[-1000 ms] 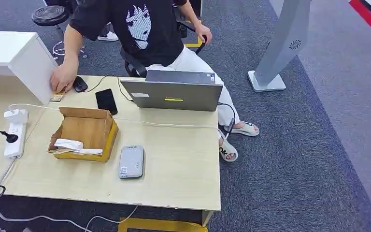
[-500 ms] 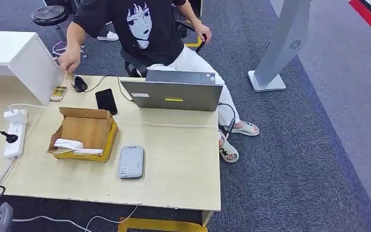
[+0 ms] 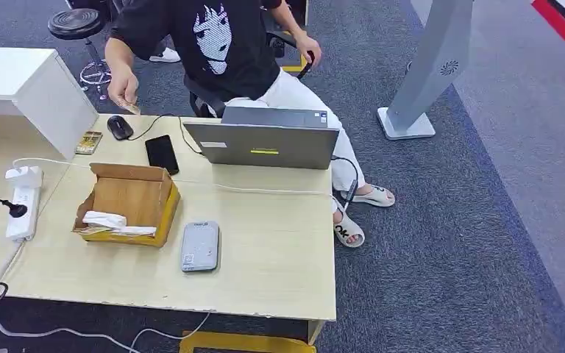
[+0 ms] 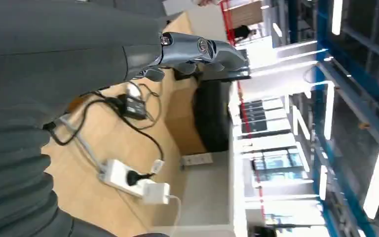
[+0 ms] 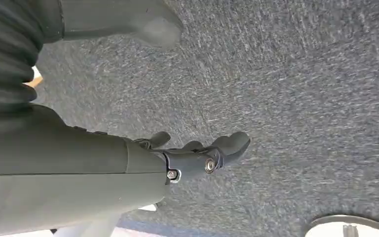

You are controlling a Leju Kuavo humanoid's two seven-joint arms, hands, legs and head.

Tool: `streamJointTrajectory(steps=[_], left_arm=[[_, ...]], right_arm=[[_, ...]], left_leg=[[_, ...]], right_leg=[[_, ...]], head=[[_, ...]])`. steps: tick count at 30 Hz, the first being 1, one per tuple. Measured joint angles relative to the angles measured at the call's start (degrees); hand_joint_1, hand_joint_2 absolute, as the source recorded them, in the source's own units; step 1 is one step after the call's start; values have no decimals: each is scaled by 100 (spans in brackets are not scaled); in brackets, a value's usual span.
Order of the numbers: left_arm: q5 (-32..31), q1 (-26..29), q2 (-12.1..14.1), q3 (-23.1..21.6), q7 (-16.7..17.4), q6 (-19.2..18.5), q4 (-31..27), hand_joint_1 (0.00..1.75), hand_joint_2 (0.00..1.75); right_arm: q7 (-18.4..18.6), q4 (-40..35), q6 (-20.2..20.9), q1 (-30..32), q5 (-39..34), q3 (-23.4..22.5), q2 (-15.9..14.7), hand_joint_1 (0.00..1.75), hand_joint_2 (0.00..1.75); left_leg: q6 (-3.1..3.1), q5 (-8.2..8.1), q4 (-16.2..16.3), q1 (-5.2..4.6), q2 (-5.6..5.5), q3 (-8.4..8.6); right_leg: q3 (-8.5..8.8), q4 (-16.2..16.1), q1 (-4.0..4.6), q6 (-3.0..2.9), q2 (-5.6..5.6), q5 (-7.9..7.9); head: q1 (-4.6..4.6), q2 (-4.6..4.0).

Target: Pass the card to the sensor for recognition and then transmit it.

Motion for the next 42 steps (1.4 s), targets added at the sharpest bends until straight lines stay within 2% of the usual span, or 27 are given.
streamJointTrajectory(steps=[2,4,10,14,16,19,23,28,30,34,42], left_arm=[[178,-2,17,-252,-344,-131,-440,0,175],[302,-7,57,-412,-471,-162,-648,0,175],[352,-14,162,-724,-525,-144,-991,0,175],[341,-13,344,-980,-669,-35,-1063,0,175],[425,-61,637,-1267,-439,59,-1080,0,175],[844,-228,1061,-1907,69,-9,-1076,0,175],[850,-435,1434,-2399,179,-33,-1017,0,175],[868,-516,1683,-2696,231,-55,-958,0,175],[1056,-561,1803,-2805,380,-282,-923,0,175],[1012,-731,2057,-3076,531,-579,-838,0,175],[868,-1217,2242,-3364,638,-428,-484,0,175]], right_arm=[[55,-105,83,3,105,98,50,0,175],[83,-142,111,6,116,166,66,0,175],[94,-208,133,12,181,247,101,0,175],[127,-214,157,12,192,328,105,0,175],[151,-229,168,17,201,387,127,0,175],[177,-229,177,10,184,498,149,0,175],[199,-229,208,27,166,533,153,0,175],[199,-229,208,65,160,590,153,0,175],[203,-229,227,85,109,601,153,0,175],[212,-229,308,126,17,599,149,0,175],[208,-146,328,105,-2,601,83,0,175]], left_leg=[[0,1,1,0,0,1],[0,1,1,0,0,1],[0,1,1,0,0,1],[0,1,1,0,1,2],[-1,3,1,0,0,3],[-5,6,2,0,-1,4],[-8,9,2,2,3,4],[-8,8,3,2,3,3],[-8,8,4,1,1,1],[-8,8,4,2,1,-1],[-6,11,7,2,2,0]], right_leg=[[0,0,0,0,0,0],[0,0,0,0,0,0],[0,0,0,0,0,0],[-1,0,0,0,0,0],[-1,0,1,0,-1,0],[0,4,2,-3,-1,2],[0,7,2,-5,1,5],[-4,7,1,-5,2,5],[-5,7,2,-5,0,4],[-7,7,2,-5,1,5],[-5,9,2,-6,2,8]], head=[[0,0],[0,0],[0,0],[0,0],[2,0],[-4,0],[0,0],[0,0],[0,0],[2,0],[2,0]])
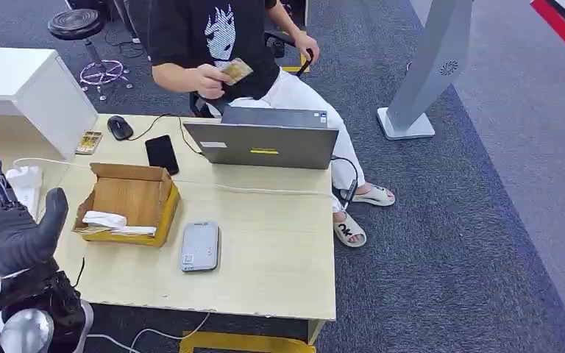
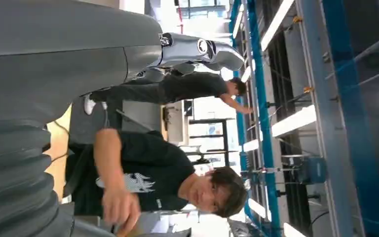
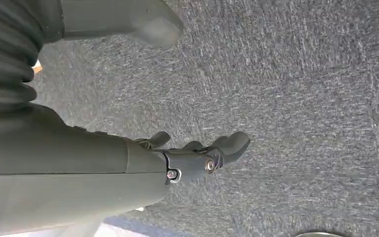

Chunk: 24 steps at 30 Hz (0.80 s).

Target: Pass the card to the sensor for recognition and then transmit it.

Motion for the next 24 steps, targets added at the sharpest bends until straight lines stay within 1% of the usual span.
streamJointTrajectory(steps=[15,18,20,23,24], left_arm=[[-7,-152,85,-129,20,15,234,0,175],[-83,-179,129,-175,89,35,269,0,175],[-219,-244,221,-245,287,-37,330,0,175],[-507,-390,474,-439,742,-312,468,0,175],[-593,-444,546,-494,848,-381,501,0,175]], right_arm=[[0,81,-2,-2,-7,0,-42,0,175],[-13,103,-9,-7,-11,0,-52,0,175],[-15,134,-22,-13,-18,0,-72,0,175],[-22,192,-37,-13,-50,0,-109,0,175],[-24,210,-37,-8,-53,0,-118,0,175]], left_leg=[[0,0,1,0,0,-3],[0,0,1,0,0,-2],[0,0,2,0,0,-3],[-1,1,2,0,-1,-3],[-1,1,2,0,0,-2]], right_leg=[[-3,0,0,0,0,0],[-3,0,0,0,0,0],[-4,0,0,0,-1,0],[-4,2,0,0,-1,0],[-4,3,0,0,0,0]], head=[[-2,0],[-2,0],[-2,0],[-2,0],[0,0]])
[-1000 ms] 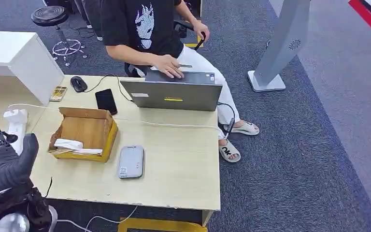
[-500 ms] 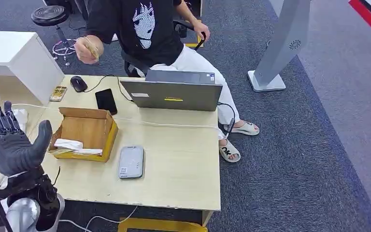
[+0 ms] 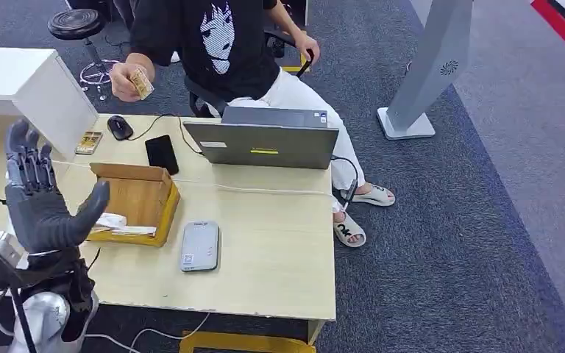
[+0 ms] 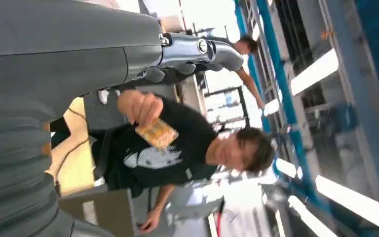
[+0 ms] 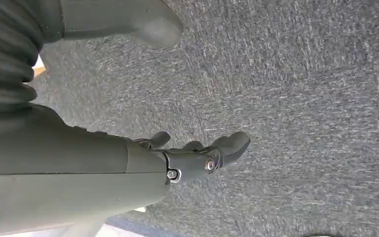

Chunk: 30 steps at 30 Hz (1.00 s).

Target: Pass the card to the sensor for recognition and then transmit it.

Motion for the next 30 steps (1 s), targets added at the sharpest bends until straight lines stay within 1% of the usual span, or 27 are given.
streamJointTrajectory(steps=[3,4,5,7,8,10,13,17,21,23,25,30], left_arm=[[-175,-129,174,-87,173,-85,72,0,175],[-352,-167,255,-116,318,-131,96,0,175],[-604,-206,382,-157,558,-200,116,0,175],[-981,-277,728,-190,985,-358,135,0,175],[-1072,-316,864,-186,1115,-397,135,0,175],[-1233,-348,1024,-179,1214,-454,135,0,175],[-1351,-347,1185,-164,1253,-459,135,0,175],[-1401,-336,1288,-140,1260,-448,135,0,175],[-1725,-324,1358,-122,1260,-340,135,0,175],[-2232,-319,1384,-109,1271,-145,135,0,175],[-2739,-316,1406,-85,1367,16,135,0,175],[-3802,-269,1461,-52,1719,162,94,0,175]], right_arm=[[-20,55,2,19,-68,0,-18,0,175],[-33,79,13,26,-72,0,-20,0,175],[-37,101,35,33,-83,0,-20,0,175],[-52,116,118,71,-85,-2,-20,0,175],[-59,114,166,99,-83,-2,-20,0,175],[-46,109,252,157,-72,-2,-11,0,175],[-33,68,341,203,-52,-7,13,0,175],[-28,26,389,221,-50,-7,46,0,175],[-15,-24,415,233,-13,-11,76,0,175],[-15,-52,455,243,46,-13,92,0,175],[-13,-72,479,249,52,-26,111,0,175],[-15,-142,533,258,155,-103,155,0,175]], left_leg=[[0,0,0,0,2,0],[0,0,1,0,2,0],[0,0,1,0,2,-1],[-1,0,0,0,5,-1],[-1,0,0,0,5,-2],[-1,0,0,0,1,-4],[-1,0,0,1,4,-6],[-1,0,1,1,2,-8],[-1,0,2,1,2,-8],[-1,0,3,1,2,-8],[-1,0,3,1,2,-8],[-1,0,2,1,2,-8]], right_leg=[[-3,3,0,0,3,0],[-4,3,0,0,2,0],[-4,3,0,0,2,0],[-6,5,2,-1,6,0],[-6,8,2,-1,6,-1],[-6,9,2,-2,2,-2],[-9,11,2,-3,5,-2],[-8,11,1,-3,3,-3],[-7,11,0,-2,3,-2],[-7,11,0,-2,3,-2],[-7,11,0,-2,3,-2],[-8,12,1,-3,3,-2]], head=[[-4,0],[0,0],[-2,0],[-2,0],[-7,0],[-2,0],[-4,0],[-2,0],[-2,0],[-2,0],[-2,0],[-4,0]])
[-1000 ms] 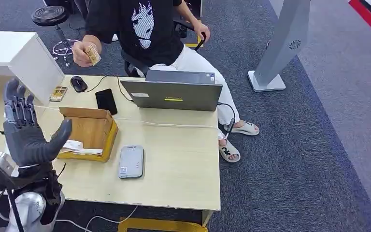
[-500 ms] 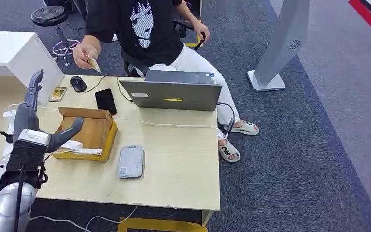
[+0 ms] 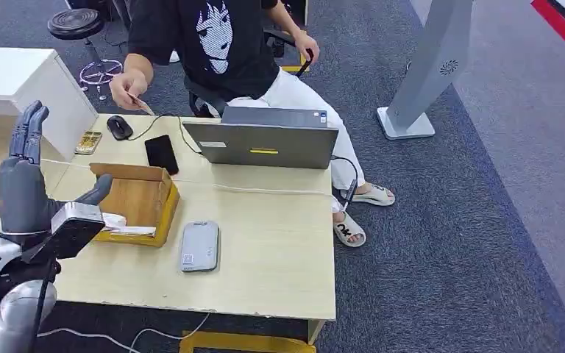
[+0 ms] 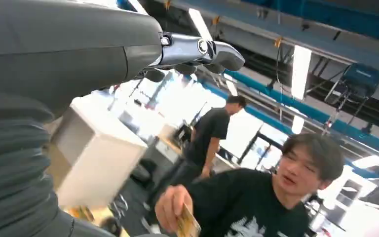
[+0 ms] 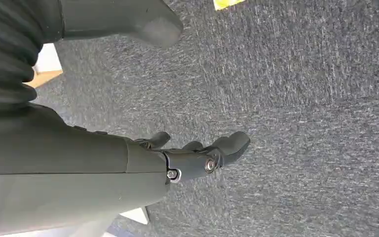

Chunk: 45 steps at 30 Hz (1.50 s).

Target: Pass the card to the sensor for recognition and then transmit it.

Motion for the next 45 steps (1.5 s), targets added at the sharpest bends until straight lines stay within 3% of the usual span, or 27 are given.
streamJointTrajectory(steps=[15,23,28,32,45], left_arm=[[-1067,96,39,48,341,206,-44,0,175],[-1787,118,151,63,786,-15,-44,0,175],[-1835,135,181,63,817,-57,-44,0,175],[-2044,133,181,61,1003,-306,-44,0,175],[-2139,134,181,48,1097,-315,-44,0,175]], right_arm=[[-61,-48,22,15,107,-52,28,0,175],[-79,-39,-11,4,197,-131,28,0,175],[-79,-39,-11,-4,197,-157,28,0,175],[-79,-39,0,-10,203,-179,28,0,175],[-81,-39,7,-12,282,-190,31,0,175]], left_leg=[[0,0,0,0,-1,0],[0,0,0,0,-1,0],[0,0,0,0,-1,0],[0,0,0,0,-1,0],[0,0,1,0,0,-1]], right_leg=[[1,1,0,0,-1,0],[0,1,0,0,-1,0],[0,1,0,0,-1,0],[0,1,0,0,-1,0],[-2,1,0,0,0,0]], head=[[2,0],[2,0],[2,0],[4,0],[2,0]])
